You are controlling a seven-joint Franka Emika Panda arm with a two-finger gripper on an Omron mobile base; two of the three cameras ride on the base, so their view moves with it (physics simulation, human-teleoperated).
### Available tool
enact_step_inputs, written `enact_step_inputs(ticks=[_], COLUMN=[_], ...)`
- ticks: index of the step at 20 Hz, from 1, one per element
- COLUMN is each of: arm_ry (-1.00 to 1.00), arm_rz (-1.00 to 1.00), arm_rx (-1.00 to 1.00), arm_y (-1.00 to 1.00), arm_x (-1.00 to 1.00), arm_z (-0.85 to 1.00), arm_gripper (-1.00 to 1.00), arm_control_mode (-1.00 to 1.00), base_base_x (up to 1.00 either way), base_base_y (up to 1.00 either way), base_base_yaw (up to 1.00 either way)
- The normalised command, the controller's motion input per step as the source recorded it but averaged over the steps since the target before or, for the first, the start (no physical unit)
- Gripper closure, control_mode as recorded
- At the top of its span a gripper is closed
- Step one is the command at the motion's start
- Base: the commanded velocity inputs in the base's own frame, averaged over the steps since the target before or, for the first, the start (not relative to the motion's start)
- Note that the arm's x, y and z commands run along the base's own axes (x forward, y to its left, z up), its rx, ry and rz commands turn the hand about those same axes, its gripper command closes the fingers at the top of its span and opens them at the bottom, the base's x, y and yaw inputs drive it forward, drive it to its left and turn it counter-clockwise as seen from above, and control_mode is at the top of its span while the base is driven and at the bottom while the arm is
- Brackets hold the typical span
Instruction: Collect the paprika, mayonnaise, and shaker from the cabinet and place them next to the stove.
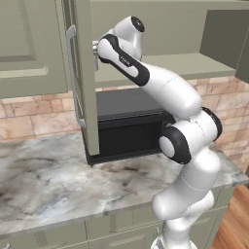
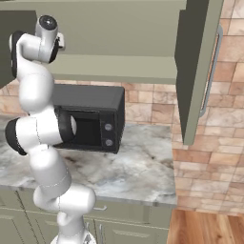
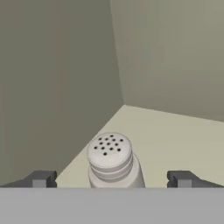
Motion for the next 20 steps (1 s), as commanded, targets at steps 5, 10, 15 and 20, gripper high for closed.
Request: enact_step_inputs(ticks=[5,10,15,20], arm_ry=[0.07,0.03,0.0,0.0], arm_rz=[0.0,0.0,0.0,0.0], arm_rx=[-0.01,0.0,0.0,0.0], arm_y=[0.09,0.01,-0.01,0.0], arm_x=[0.04,0.11,0.04,0.09], arm_z=[-0.2,-0.16,-0.06,0.0], arm_gripper=[-1.0,-1.0,1.0,1.0], arm_control_mode=[-1.0,-1.0,-1.0,-1.0], base_base_x=[0.0,0.0,0.0,0.0], base_base_y=[0.0,0.0,0.0,0.0], base_base_yaw=[0.0,0.0,0.0,0.0])
